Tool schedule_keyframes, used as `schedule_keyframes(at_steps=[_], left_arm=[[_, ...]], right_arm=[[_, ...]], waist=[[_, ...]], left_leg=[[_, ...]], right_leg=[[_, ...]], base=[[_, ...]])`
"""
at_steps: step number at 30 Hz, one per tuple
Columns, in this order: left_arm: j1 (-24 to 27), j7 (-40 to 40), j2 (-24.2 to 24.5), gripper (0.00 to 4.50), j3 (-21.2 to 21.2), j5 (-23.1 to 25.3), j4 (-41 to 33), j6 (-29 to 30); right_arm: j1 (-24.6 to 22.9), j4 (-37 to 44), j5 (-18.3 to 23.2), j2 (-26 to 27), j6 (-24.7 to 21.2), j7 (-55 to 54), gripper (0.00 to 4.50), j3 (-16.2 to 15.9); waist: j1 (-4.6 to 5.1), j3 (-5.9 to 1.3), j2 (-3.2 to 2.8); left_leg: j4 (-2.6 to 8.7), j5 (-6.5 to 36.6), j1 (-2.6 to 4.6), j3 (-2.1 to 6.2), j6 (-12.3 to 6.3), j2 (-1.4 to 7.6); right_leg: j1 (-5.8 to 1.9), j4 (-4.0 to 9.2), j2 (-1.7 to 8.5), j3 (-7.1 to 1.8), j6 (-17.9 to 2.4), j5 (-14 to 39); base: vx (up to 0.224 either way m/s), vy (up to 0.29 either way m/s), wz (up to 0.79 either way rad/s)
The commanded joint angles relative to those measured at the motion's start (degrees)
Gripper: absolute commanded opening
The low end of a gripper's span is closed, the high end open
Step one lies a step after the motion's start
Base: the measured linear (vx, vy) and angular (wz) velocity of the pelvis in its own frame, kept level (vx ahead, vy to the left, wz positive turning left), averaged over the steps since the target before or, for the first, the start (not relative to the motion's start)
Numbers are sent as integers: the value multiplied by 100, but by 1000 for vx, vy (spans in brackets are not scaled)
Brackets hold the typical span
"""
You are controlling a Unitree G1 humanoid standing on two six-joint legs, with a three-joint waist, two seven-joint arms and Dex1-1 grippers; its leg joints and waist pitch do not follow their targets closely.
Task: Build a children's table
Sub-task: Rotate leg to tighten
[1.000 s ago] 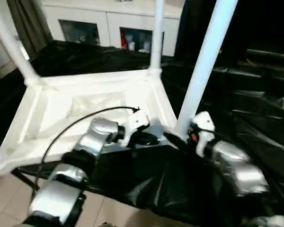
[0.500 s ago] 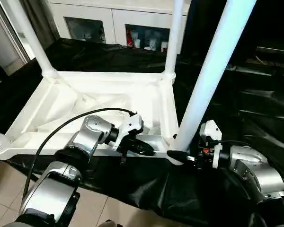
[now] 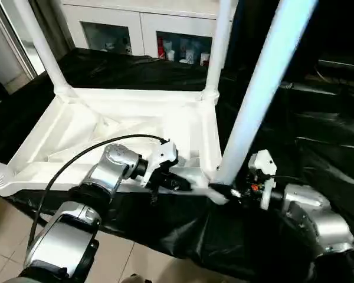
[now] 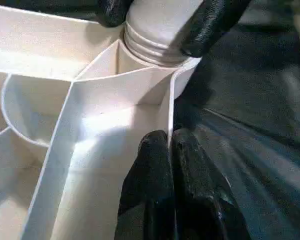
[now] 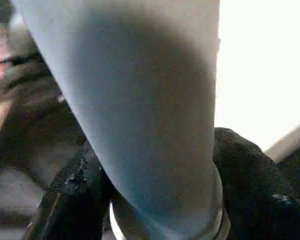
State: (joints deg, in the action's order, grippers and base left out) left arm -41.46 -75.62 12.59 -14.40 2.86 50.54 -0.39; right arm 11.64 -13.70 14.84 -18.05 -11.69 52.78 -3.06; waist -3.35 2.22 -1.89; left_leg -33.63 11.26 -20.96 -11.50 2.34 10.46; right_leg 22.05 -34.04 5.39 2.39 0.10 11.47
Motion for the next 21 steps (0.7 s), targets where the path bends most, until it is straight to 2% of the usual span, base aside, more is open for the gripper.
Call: schedule_keyframes(at_steps=[1, 2, 4, 5, 6, 7, 8, 11, 14, 15, 17, 19, 20, 21], left_arm=[[-75, 842, -296, 0, 38, 111, 196, 35], [-96, 1082, -407, 0, 57, 126, 244, 17], [-115, 1412, -609, 0, 59, 152, 303, 22], [-115, 1412, -609, 0, 59, 152, 303, 22], [-78, 1625, -878, 0, 7, 173, 285, 85], [-43, 1706, -1043, 0, -34, 179, 251, 118], [-16, 1765, -1147, 0, -65, 193, 231, 108], [85, 1780, -1335, 0, -170, 219, 126, 121], [156, 1745, -1373, 0, -201, 226, 52, 134], [158, 1751, -1362, 0, -195, 229, 58, 124], [155, 1743, -1285, 0, -181, 249, 80, 99], [161, 1688, -1145, 0, -148, 255, 74, 81], [163, 1681, -1134, 0, -146, 254, 71, 81], [191, 1529, -985, 0, -129, 240, 26, 75]], right_arm=[[-36, -145, -198, 284, -45, -519, 257, -234], [-43, -198, -281, 418, -48, -815, 257, -212], [-31, -309, -422, 676, -92, -1375, 257, -159], [-31, -309, -422, 676, -92, -1375, 257, -159], [62, -484, -542, 1036, -200, -2133, 257, -17], [122, -576, -610, 1255, -263, -2576, 257, 81], [166, -621, -639, 1383, -285, -2815, 257, 134], [240, -664, -708, 1590, -299, -3119, 257, 122], [279, -617, -813, 1624, -183, -3065, 256, -55], [294, -608, -846, 1616, -145, -3057, 256, -91], [328, -592, -868, 1563, -82, -2936, 256, -132], [362, -595, -845, 1465, 45, -2663, 256, -165], [364, -595, -840, 1457, 49, -2642, 312, -166], [379, -578, -714, 1346, 49, -2332, 326, -159]], waist=[[22, -233, 28], [43, -219, 1], [81, -216, 38], [102, -214, 35], [114, -212, -11], [178, -207, 2], [206, -220, 15], [218, -224, 17], [219, -216, 31], [222, -216, 57], [215, -220, 38], [198, -224, 66], [195, -229, 66], [194, -233, 105]], left_leg=[[489, 1677, 101, 149, -88, 293], [506, 1857, 112, 162, -9, 290], [532, 2049, 120, 184, 82, 284], [540, 2108, 126, 193, 105, 280], [549, 2116, 124, 205, 138, 283], [562, 2207, 112, 199, 201, 278], [572, 2253, 106, 220, 211, 269], [572, 2169, 117, 205, 117, 269], [569, 2200, 108, 192, 10, 261], [569, 2202, 106, 190, 0, 260], [572, 2180, 116, 194, -7, 260], [571, 2125, 112, 192, -47, 262], [566, 2051, 103, 185, -73, 261], [563, 2003, 97, 180, -94, 265]], right_leg=[[-145, 489, 348, -193, -1332, 1736], [-134, 523, 344, -195, -1230, 2002], [-127, 555, 339, -197, -1093, 2241], [-109, 564, 337, -204, -1032, 2331], [-104, 562, 336, -210, -1027, 2298], [-83, 563, 315, -204, -1035, 2250], [-110, 562, 323, -189, -995, 2298], [-99, 592, 321, -203, -957, 2164], [-97, 616, 324, -214, -897, 2277], [-96, 625, 324, -213, -873, 2340], [-89, 634, 330, -219, -832, 2417], [-90, 635, 336, -221, -808, 2436], [-95, 633, 337, -226, -825, 2370], [-99, 631, 340, -227, -834, 2331]], base=[[0, 0, 0], [0, 0, 0], [0, 0, 0], [0, 0, 0], [0, 0, 0], [0, 0, 0], [0, 0, 0], [0, 0, 0], [0, 0, 0], [0, 0, 0], [0, 0, 0], [0, 0, 0], [0, 0, 0], [0, 0, 0]])
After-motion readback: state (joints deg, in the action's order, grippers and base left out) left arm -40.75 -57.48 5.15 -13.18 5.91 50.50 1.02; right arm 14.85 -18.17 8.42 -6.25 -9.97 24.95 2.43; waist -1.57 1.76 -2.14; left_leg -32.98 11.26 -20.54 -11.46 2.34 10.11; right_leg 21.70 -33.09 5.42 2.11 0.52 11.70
